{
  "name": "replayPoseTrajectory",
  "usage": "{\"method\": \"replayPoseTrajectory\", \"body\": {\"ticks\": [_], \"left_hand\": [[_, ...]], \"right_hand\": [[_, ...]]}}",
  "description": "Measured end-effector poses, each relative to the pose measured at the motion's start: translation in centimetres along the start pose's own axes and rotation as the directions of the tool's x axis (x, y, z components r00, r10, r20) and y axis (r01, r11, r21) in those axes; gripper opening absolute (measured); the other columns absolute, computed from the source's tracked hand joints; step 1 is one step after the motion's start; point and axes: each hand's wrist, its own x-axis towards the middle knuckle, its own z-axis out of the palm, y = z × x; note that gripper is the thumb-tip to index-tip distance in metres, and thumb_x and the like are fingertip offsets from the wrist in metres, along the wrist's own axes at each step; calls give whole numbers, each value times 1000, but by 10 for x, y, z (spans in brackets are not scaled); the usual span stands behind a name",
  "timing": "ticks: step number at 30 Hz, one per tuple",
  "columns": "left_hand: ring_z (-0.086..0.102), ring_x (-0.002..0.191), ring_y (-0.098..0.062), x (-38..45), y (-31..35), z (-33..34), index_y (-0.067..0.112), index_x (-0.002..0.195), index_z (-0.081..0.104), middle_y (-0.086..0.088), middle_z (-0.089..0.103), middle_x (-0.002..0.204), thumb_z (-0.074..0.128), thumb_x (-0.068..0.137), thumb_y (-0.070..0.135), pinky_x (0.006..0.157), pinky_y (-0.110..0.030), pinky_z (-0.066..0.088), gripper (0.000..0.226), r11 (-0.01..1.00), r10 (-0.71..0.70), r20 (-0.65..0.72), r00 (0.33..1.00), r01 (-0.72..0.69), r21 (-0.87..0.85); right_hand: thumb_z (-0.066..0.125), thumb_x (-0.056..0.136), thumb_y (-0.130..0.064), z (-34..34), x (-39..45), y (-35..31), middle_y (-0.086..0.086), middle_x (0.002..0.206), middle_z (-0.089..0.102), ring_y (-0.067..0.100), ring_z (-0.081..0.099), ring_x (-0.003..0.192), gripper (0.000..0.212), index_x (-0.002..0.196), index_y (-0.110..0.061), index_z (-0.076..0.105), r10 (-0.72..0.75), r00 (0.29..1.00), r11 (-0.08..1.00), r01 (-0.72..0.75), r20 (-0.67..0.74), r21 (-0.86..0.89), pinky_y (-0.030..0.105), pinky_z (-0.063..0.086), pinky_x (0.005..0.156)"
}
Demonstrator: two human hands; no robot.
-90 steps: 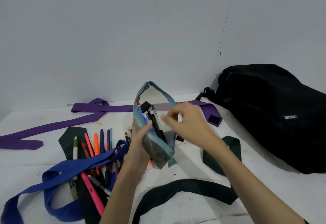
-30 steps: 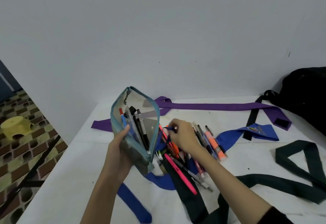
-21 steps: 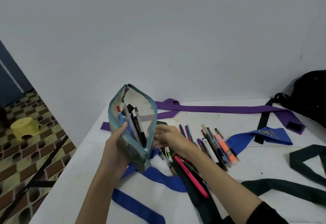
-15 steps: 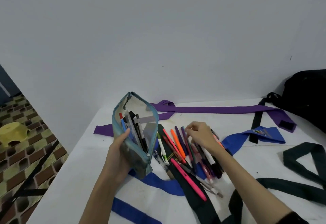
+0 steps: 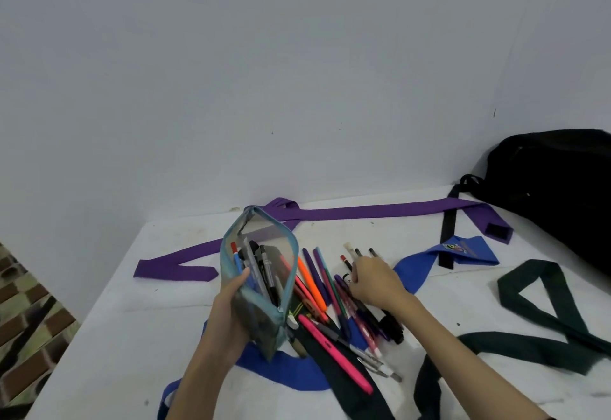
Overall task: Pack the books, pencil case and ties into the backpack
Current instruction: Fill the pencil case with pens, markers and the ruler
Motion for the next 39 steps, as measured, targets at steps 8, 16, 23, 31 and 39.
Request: {"method": "replayPoseTrajectory", "body": {"ticks": [8,16,23,31,39], "left_hand": [[41,126,-38,-3,17,-19,1,119,49,-24,45,133,41,98,15,111,-49,28,26,995,-84,-148,986,74,-71],[55,103,-34,-14,25,-24,13,107,57,-17,61,106,87,21,40,88,-46,46,95,998,52,24,998,-53,35],[68,96,-23,-19,6,12,36,94,75,-4,72,104,59,70,32,85,-46,51,29,994,110,259,960,-104,-37],[63,104,-33,-18,-3,15,31,101,73,-13,68,111,65,67,32,93,-52,47,35,996,91,250,964,-83,-44],[63,105,-33,-6,-14,5,18,125,57,-14,67,112,70,53,43,81,-46,53,78,999,27,214,977,-31,14]], "right_hand": [[58,86,-19,-17,1,-9,7,81,62,22,58,71,29,95,7,66,64,986,946,-10,-156,323,30,46,65],[60,85,-1,-100,-22,-76,2,87,60,35,68,84,14,86,-15,59,125,885,249,409,-448,878,46,59,74],[67,82,-13,-68,-37,-109,-6,68,55,10,58,63,29,105,-19,49,-233,886,607,454,-400,652,22,50,65],[60,89,-20,-73,-24,-41,-6,62,53,10,51,63,7,92,-18,55,-27,824,762,383,-566,522,21,39,56],[44,97,-36,-8,6,49,6,84,54,25,50,77,30,86,-8,48,151,981,986,-140,-122,94,31,37,60]]}}
